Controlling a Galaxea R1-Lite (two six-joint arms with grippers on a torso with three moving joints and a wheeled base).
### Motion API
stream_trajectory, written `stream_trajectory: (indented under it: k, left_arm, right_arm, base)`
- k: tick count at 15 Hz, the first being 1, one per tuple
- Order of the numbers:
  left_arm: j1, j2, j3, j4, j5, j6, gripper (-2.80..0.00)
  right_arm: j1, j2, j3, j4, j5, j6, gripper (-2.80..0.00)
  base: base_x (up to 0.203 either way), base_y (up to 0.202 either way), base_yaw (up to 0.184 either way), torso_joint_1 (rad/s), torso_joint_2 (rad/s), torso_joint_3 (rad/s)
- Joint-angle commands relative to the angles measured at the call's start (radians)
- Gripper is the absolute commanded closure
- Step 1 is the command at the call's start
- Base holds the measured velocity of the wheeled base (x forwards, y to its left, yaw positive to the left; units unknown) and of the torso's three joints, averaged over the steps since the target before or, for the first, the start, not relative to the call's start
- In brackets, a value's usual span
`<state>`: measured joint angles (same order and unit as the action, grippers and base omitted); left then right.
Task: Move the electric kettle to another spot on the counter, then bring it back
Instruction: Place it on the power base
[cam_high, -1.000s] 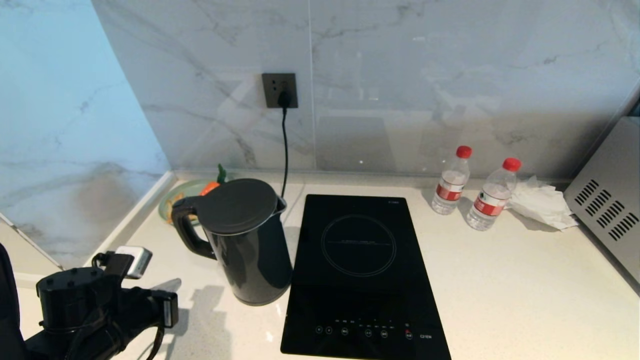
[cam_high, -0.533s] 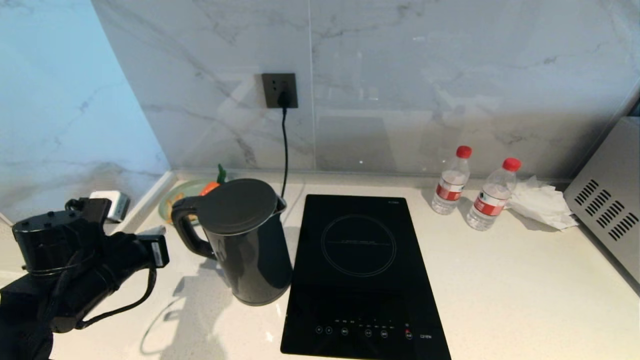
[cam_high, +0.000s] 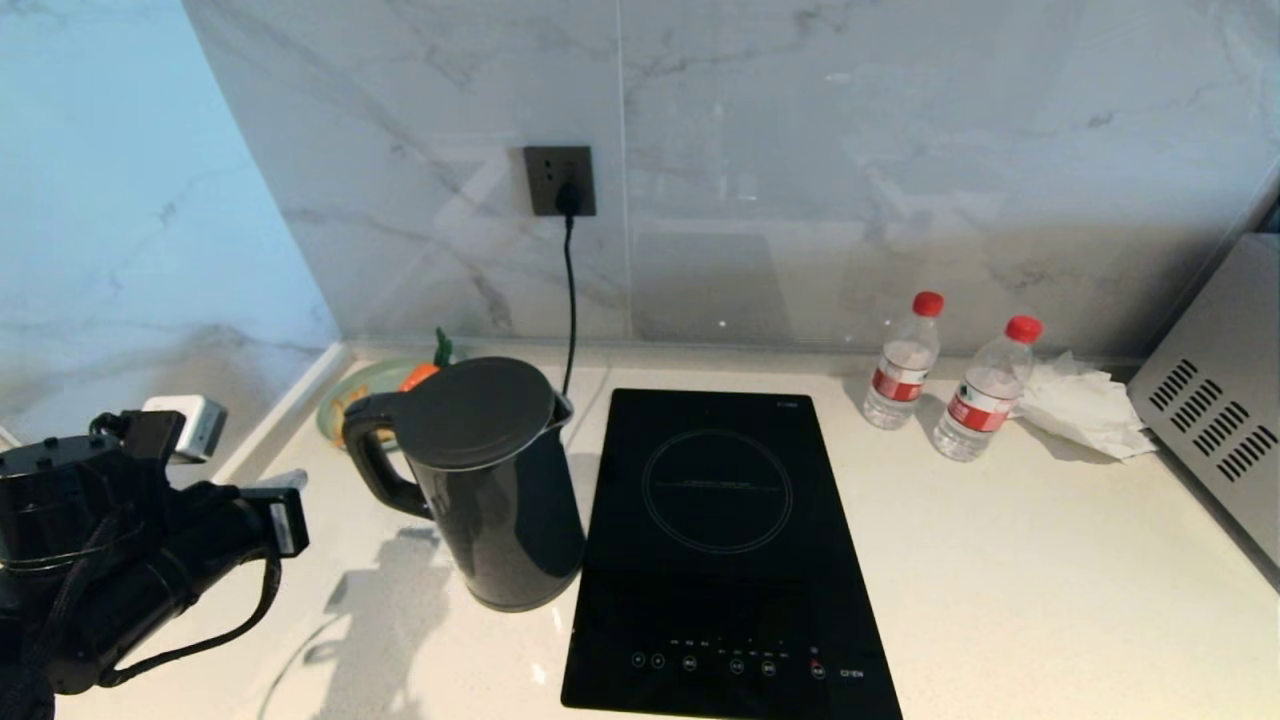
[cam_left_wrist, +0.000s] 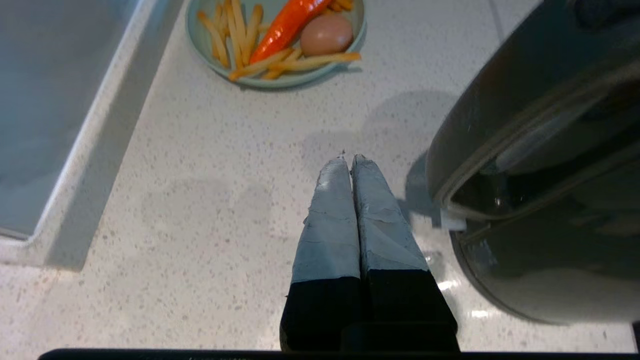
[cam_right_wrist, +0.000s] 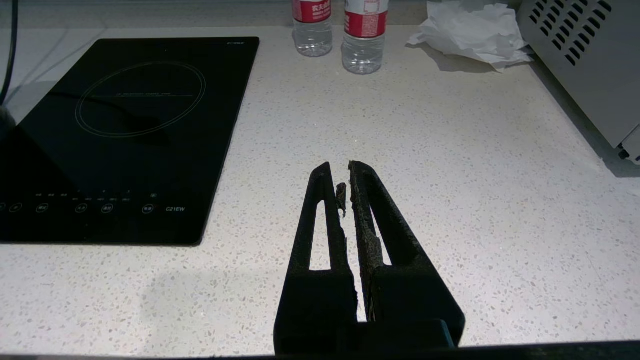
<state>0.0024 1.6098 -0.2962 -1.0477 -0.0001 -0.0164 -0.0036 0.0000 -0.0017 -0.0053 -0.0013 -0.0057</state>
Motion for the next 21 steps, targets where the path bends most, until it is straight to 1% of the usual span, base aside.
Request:
stream_trajectory:
  k: [1, 2, 3, 4, 6, 8, 15, 19, 21]
  left_arm:
    - [0.008, -0.038, 0.051, -0.006, -0.068, 0.000, 0.00]
    - [-0.003, -0.042, 0.064, -0.006, -0.090, 0.000, 0.00]
    - [-0.021, -0.042, 0.065, -0.007, -0.092, 0.000, 0.00]
    - [-0.035, -0.047, 0.065, -0.008, -0.092, 0.000, -2.80]
    - [-0.073, -0.064, 0.066, -0.006, -0.092, -0.002, -2.80]
    - [-0.093, -0.049, 0.049, -0.008, -0.091, -0.003, -2.80]
    - [-0.077, 0.116, -0.069, -0.014, -0.079, -0.001, -2.80]
    - [-0.070, 0.153, -0.123, -0.025, -0.077, -0.005, -2.80]
    - [-0.070, 0.168, -0.154, -0.026, -0.046, -0.007, -2.80]
  right_arm:
    - [0.001, 0.000, 0.001, -0.001, 0.000, 0.000, 0.00]
    - [0.001, 0.000, 0.000, -0.001, 0.000, 0.000, 0.00]
    - [-0.001, 0.000, 0.000, -0.001, 0.000, 0.000, 0.00]
    - [0.000, 0.000, 0.000, -0.001, 0.001, 0.000, 0.00]
    - [0.000, 0.000, 0.002, -0.001, 0.001, 0.000, 0.00]
    - [0.000, 0.000, 0.000, -0.001, 0.000, 0.000, 0.00]
    - [0.001, 0.000, 0.000, -0.001, 0.000, 0.000, 0.00]
    - [0.000, 0.000, 0.000, -0.001, 0.000, 0.000, 0.00]
    - [0.000, 0.000, 0.000, -0.001, 0.001, 0.000, 0.00]
  base:
    - [0.000, 0.000, 0.000, 0.000, 0.00, 0.000]
    - [0.000, 0.000, 0.000, 0.000, 0.00, 0.000]
    - [0.000, 0.000, 0.000, 0.000, 0.00, 0.000]
    - [0.000, 0.000, 0.000, 0.000, 0.00, 0.000]
    - [0.000, 0.000, 0.000, 0.000, 0.00, 0.000]
    - [0.000, 0.000, 0.000, 0.000, 0.00, 0.000]
    - [0.000, 0.000, 0.000, 0.000, 0.00, 0.000]
    - [0.000, 0.000, 0.000, 0.000, 0.00, 0.000]
    - [0.000, 0.000, 0.000, 0.000, 0.00, 0.000]
